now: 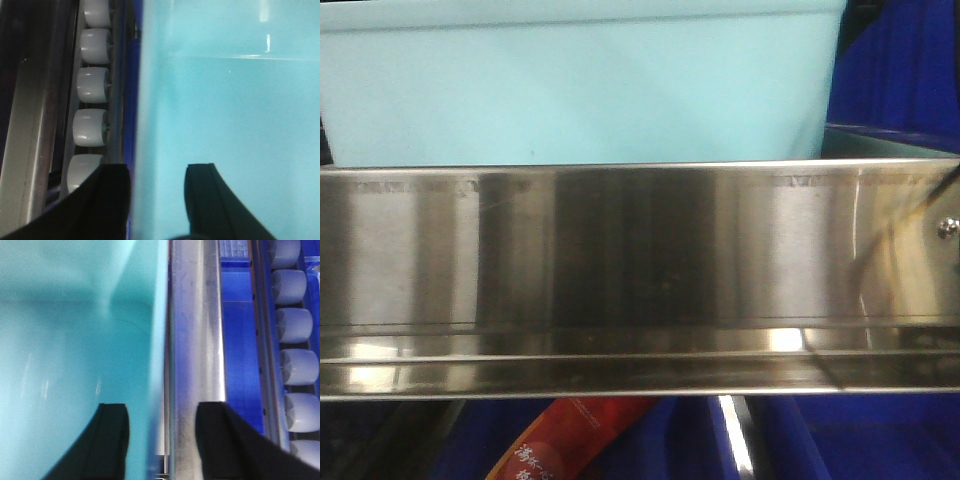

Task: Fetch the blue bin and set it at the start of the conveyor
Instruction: 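Close both grippers on opposite side walls of the teal bin, then lift the teal bin with both grippers and pull it off the shelf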

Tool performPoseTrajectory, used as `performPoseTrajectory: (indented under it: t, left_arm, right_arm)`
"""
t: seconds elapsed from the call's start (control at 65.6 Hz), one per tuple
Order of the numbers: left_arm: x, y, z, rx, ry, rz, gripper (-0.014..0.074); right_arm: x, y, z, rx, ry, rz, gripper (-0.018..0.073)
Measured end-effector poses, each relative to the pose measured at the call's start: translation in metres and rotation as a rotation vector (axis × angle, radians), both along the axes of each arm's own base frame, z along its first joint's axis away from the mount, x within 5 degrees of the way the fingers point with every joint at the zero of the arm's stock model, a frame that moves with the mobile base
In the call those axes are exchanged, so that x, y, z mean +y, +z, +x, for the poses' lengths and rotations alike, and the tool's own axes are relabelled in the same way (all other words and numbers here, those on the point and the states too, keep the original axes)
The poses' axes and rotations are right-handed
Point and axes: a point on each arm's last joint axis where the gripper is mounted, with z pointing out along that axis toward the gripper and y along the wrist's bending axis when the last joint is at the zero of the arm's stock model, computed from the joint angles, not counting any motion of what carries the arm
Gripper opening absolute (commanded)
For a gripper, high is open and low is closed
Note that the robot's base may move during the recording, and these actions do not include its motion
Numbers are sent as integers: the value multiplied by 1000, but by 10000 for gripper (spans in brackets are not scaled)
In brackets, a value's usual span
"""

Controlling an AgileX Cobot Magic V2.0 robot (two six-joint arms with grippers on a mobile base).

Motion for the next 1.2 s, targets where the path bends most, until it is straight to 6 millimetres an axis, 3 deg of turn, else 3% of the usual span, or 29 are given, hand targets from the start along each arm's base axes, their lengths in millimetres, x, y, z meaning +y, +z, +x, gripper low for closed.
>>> performPoseTrajectory:
  t: [0.107,0.152,0.488,0.869,1.204]
  left_arm:
    - [-1,0,0,2,14,-16,-45]
    - [-1,0,0,3,18,-18,-112]
    - [-4,6,-4,-19,37,-39,-111]
    - [1,43,-25,-118,49,-84,-111]
    - [-3,84,-58,-257,65,-76,-111]
  right_arm:
    - [2,0,-1,5,4,18,-146]
    - [3,0,-1,7,2,26,-161]
    - [2,4,-4,12,-13,35,-154]
    - [-4,49,-27,-100,-15,59,-154]
    - [11,90,-44,-212,-1,-26,-154]
